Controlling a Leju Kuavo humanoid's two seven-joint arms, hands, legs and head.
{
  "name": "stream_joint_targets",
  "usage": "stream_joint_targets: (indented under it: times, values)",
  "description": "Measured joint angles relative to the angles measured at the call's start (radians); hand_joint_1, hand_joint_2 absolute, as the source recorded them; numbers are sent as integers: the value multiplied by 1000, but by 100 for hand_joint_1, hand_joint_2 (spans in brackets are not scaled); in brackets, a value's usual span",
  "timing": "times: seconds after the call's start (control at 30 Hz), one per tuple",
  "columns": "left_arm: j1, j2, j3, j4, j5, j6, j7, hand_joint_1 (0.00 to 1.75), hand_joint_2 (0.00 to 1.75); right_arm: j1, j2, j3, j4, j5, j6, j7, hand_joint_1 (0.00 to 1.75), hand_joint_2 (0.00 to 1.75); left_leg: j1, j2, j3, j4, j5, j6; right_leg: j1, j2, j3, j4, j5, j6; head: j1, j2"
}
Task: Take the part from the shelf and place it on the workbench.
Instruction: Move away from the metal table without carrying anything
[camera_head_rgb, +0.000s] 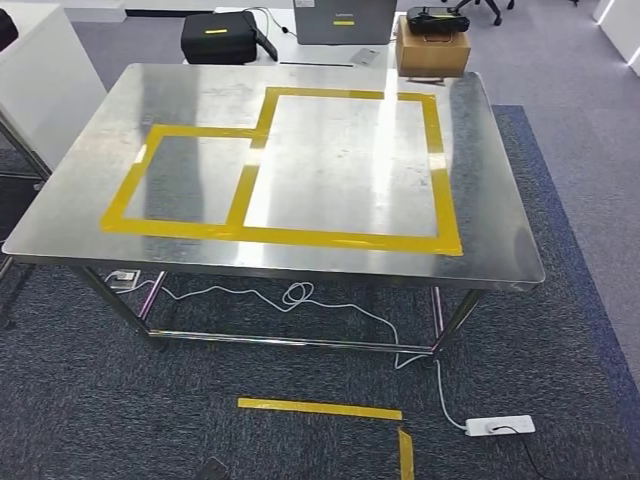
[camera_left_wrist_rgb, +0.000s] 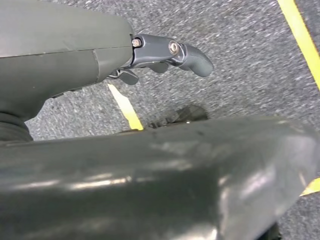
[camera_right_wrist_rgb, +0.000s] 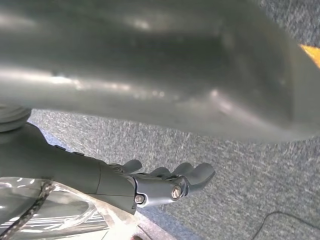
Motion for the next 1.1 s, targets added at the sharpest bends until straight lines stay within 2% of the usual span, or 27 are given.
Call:
stream_joint_targets:
  times: [0.07,0.1,0.2,0.23,0.27,0.3,0.37,0.4,0.43,0.53,0.57,0.6,0.63,0.7,0.73,0.77,0.8,0.87,0.9,0.93,1.03,1.07,1.1]
  values:
    - [1,0,0,0,0,0,0,0,0,0,0,0,0,0,0,0,0,0,4,2,-5,-10,14,10,-2,2,-13,16,-17,12,2,0]
    - [0,-1,1,0,0,0,-1,0,0,0,0,0,0,0,0,-1,0,0,6,3,-9,-15,21,15,-3,4,-29,50,-43,17,4,0]
    - [-2,-3,1,0,0,0,-1,0,0,1,-1,0,0,0,0,-1,0,0,5,5,-30,-15,36,21,-7,6,-102,235,-146,32,8,0]
    - [-2,-3,1,0,0,0,-1,0,0,2,-2,0,0,0,0,-1,0,0,5,6,-37,-14,41,20,-8,6,-112,271,-158,35,8,0]
    - [-1,-3,1,0,0,0,-1,0,0,2,-2,0,0,1,0,-1,0,0,5,6,-44,-12,45,18,-9,6,-104,270,-151,37,8,0]
    - [-1,-4,1,0,0,0,-1,0,0,3,-3,0,0,1,0,-1,0,0,6,6,-49,-9,48,16,-10,5,-73,225,-126,38,8,0]
    - [-1,-4,1,0,0,-1,-1,0,0,1,-3,0,0,1,0,-1,0,0,5,6,-60,1,51,9,-12,6,13,79,-75,38,8,0]
    - [-2,-4,1,0,0,-1,-2,0,0,0,-3,0,0,1,0,-1,0,0,4,5,-64,7,53,4,-12,7,43,23,-60,33,7,0]
    - [-3,-4,1,0,0,-1,-2,0,0,-2,-4,0,0,1,0,-1,0,0,2,5,-68,10,55,-1,-11,8,56,-7,-56,27,7,0]
    - [-2,-4,2,0,0,-1,-2,0,0,0,-4,0,0,2,0,0,0,0,3,4,-73,14,60,-19,-8,8,51,-14,-48,1,6,0]
    - [-1,-4,2,0,0,-1,-2,0,0,1,-4,0,0,2,0,0,0,0,5,4,-78,27,46,-25,-8,6,48,-15,-42,-8,4,0]
    - [0,-3,2,0,0,-1,-2,0,0,1,-4,0,0,2,0,0,0,0,7,3,-89,58,18,-31,-10,4,45,-16,-36,-16,2,0]
    - [0,-3,2,0,0,-2,-2,0,0,1,-4,0,0,1,0,0,0,0,8,3,-108,110,-22,-36,-10,3,43,-16,-31,-22,1,0]
    - [0,-3,2,0,-1,-3,-2,0,0,1,-4,-1,0,1,1,0,0,0,11,3,-153,244,-99,-42,-9,2,34,-13,-22,-26,-1,0]
    - [0,-3,2,0,-1,-4,-1,0,0,2,-4,-2,0,0,2,0,0,0,12,3,-165,289,-116,-43,-8,2,27,-10,-18,-25,-1,0]
    - [0,-3,2,0,-2,-5,-1,0,0,2,-4,-4,0,0,2,0,0,0,12,3,-160,299,-113,-42,-7,2,21,-8,-15,-25,-1,0]
    - [0,-3,2,0,-3,-5,-1,0,0,2,-4,-5,0,0,2,0,0,0,12,3,-135,268,-91,-39,-6,2,16,-5,-14,-24,-1,0]
    - [-2,-3,2,0,-4,-5,0,0,0,2,-4,-8,0,0,3,0,0,0,9,3,-56,132,-31,-27,-4,3,13,-2,-11,-21,-1,0]
    - [-3,-2,2,0,-4,-5,1,0,0,1,-3,-9,0,0,3,0,0,0,7,3,-24,69,-12,-19,-3,3,11,0,-10,-18,-1,0]
    - [-5,-2,2,0,-5,-5,1,0,0,1,-3,-9,0,0,3,0,0,0,5,3,-6,28,-4,-13,-1,2,7,1,-7,-13,-1,0]
    - [-7,-3,2,0,-7,-5,2,0,0,1,-3,-10,0,0,3,0,0,0,4,3,-6,1,2,0,-1,1,-4,2,2,6,0,0]
    - [-7,-3,2,0,-7,-5,2,0,0,1,-3,-10,0,0,3,0,0,0,6,4,-8,-4,9,6,-2,2,-10,9,-6,12,0,0]
    - [-7,-4,2,0,-7,-5,3,0,0,1,-3,-10,0,0,3,0,0,0,8,5,-11,-9,16,12,-3,3,-22,31,-26,16,2,0]
